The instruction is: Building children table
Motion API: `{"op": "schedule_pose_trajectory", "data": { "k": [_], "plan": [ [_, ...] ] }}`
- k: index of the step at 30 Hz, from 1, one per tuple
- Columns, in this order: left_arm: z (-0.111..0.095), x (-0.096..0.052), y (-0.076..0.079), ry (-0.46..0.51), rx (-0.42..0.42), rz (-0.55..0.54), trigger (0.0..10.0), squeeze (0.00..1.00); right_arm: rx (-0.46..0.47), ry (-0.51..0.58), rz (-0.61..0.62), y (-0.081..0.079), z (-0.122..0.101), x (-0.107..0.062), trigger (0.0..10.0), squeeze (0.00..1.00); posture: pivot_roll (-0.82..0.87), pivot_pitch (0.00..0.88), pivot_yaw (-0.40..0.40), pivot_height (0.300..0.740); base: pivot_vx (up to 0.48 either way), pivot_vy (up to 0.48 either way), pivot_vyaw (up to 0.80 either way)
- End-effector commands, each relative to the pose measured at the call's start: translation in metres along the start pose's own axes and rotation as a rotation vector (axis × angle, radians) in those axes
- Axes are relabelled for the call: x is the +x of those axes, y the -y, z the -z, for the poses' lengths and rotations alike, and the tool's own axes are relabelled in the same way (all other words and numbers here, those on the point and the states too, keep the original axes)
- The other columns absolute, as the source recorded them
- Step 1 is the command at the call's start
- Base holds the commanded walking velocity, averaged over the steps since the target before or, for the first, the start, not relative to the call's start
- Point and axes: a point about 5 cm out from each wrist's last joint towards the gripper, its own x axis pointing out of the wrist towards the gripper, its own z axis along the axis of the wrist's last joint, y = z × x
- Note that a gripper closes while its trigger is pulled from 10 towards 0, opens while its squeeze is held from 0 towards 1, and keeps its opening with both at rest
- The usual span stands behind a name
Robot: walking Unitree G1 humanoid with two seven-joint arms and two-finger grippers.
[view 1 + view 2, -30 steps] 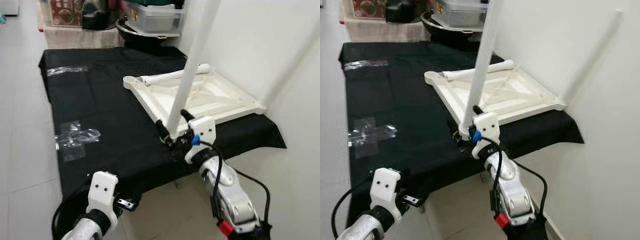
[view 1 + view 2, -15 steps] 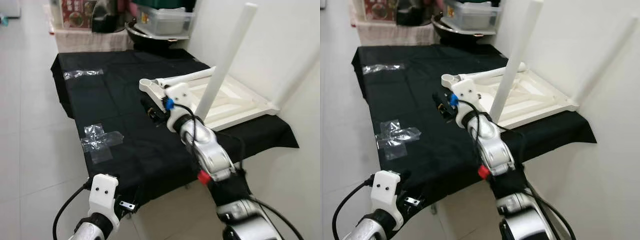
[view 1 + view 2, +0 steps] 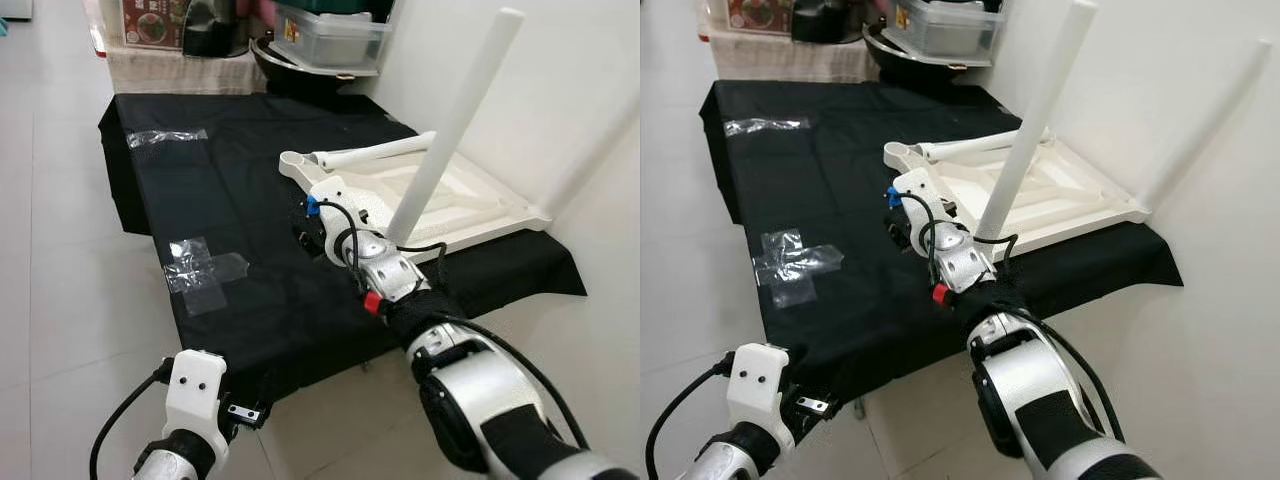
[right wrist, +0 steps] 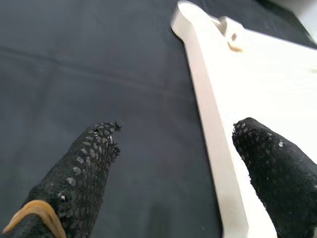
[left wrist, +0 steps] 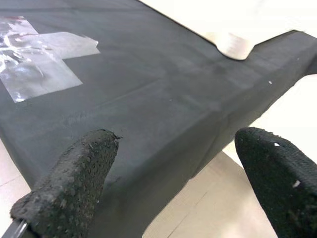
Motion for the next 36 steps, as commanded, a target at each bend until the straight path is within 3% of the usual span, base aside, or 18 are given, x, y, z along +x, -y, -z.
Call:
{"op": "schedule_pose_trajectory", "data": {
  "k": [1,12,20,27,36],
  "plan": [
    [-0.001,-0.004,0.006,-0.014,-0.010,0.013,10.0,0.00,0.008,-0.029,0.050,0.008,0.007,0.001,10.0,0.00,0.15,0.202,-0.210,0.740,0.000,0.000,0.00],
    [-0.006,-0.023,0.017,-0.045,-0.022,0.019,10.0,0.00,0.079,-0.037,0.137,0.018,-0.001,0.002,10.0,0.00,0.14,0.281,-0.225,0.740,0.000,0.000,0.00],
    [-0.008,-0.032,0.023,-0.068,-0.033,0.021,10.0,0.00,0.116,-0.023,0.125,0.019,-0.014,0.002,10.0,0.00,0.13,0.311,-0.246,0.740,0.000,0.000,0.00],
    [-0.010,-0.034,0.027,-0.072,-0.040,0.017,10.0,0.00,0.133,-0.024,0.156,0.027,-0.020,0.001,10.0,0.00,0.11,0.324,-0.265,0.740,0.000,0.000,0.00],
    [-0.011,-0.035,0.032,-0.072,-0.053,0.002,10.0,0.00,0.147,-0.076,0.091,0.029,-0.017,0.000,10.0,0.00,0.09,0.332,-0.294,0.740,0.000,0.000,0.00]
  ]
}}
